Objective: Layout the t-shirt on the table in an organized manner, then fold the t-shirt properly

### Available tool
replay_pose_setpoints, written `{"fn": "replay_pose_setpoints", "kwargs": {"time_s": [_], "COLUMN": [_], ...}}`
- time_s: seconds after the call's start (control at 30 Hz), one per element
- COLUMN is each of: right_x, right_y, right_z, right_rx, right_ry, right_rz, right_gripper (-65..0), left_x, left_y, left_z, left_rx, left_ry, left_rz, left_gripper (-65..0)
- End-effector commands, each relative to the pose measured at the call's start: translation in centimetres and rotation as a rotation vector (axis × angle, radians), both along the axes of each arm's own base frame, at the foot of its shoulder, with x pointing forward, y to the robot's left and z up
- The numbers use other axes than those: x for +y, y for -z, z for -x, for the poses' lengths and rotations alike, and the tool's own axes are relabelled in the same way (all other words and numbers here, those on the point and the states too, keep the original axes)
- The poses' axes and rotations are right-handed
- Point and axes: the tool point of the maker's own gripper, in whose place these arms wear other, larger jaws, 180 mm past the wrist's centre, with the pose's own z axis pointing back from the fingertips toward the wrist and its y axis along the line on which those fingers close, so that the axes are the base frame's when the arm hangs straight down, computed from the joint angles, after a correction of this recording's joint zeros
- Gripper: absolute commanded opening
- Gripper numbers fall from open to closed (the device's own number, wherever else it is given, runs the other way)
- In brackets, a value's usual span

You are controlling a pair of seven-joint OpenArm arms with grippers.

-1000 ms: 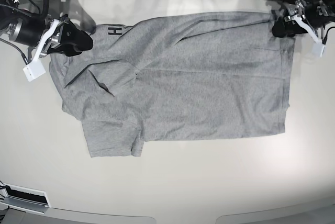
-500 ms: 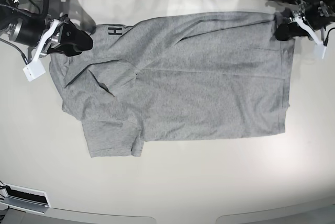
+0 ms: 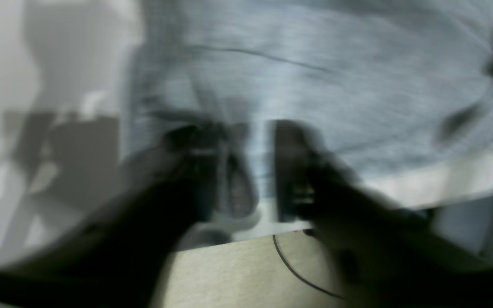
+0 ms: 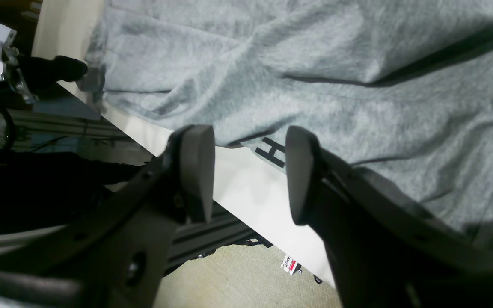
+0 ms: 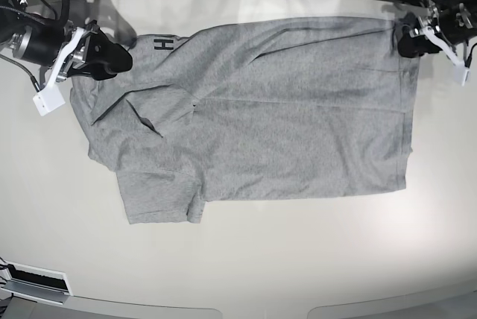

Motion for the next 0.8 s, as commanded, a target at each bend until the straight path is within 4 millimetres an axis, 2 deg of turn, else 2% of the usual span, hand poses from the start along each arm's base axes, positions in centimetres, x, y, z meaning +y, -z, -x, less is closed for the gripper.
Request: {"fn": "replay_pose_setpoints", "kwargs": {"time_s": [0.0, 0.03, 0.13, 0.3, 0.57, 0.63, 0.77], "right_x": [-0.1, -0.1, -0.1, -0.1, -0.1, -0.1, -0.1], "right_y": [-1.2, -1.2, -1.2, -1.3, -1.2, -1.2, -1.4], "right_z": [-0.7, -0.7, -0.7, -0.8, -0.8, -0.8, -1.0], "right_rx": [-0.05, -0.05, -0.051, -0.056, -0.056, -0.056, -0.063], "right_ry": [0.0, 0.0, 0.0, 0.004, 0.004, 0.004, 0.009], "right_rz": [-0.012, -0.012, -0.012, -0.015, -0.015, -0.015, -0.019], "right_gripper": [-36.7, -36.7, -36.7, -36.7, -36.7, -36.7, -36.7], "left_x": [0.9, 1.3, 2.0, 1.7, 2.5, 2.2, 0.4], "left_y": [-0.8, -0.5, 0.1, 0.4, 1.5, 2.0, 2.6], "left_z": [-0.7, -0.6, -0.1, 0.1, 1.0, 1.3, 1.4], "left_rx": [-0.026, -0.015, 0.007, -0.001, 0.034, 0.047, 0.051], "left_ry": [-0.016, -0.039, -0.081, -0.096, -0.127, -0.121, -0.02], "left_rz": [-0.026, -0.039, -0.071, -0.068, -0.08, -0.068, -0.044], "left_gripper": [-29.2, -27.3, -27.3, -27.3, -27.5, -27.5, -27.5]}}
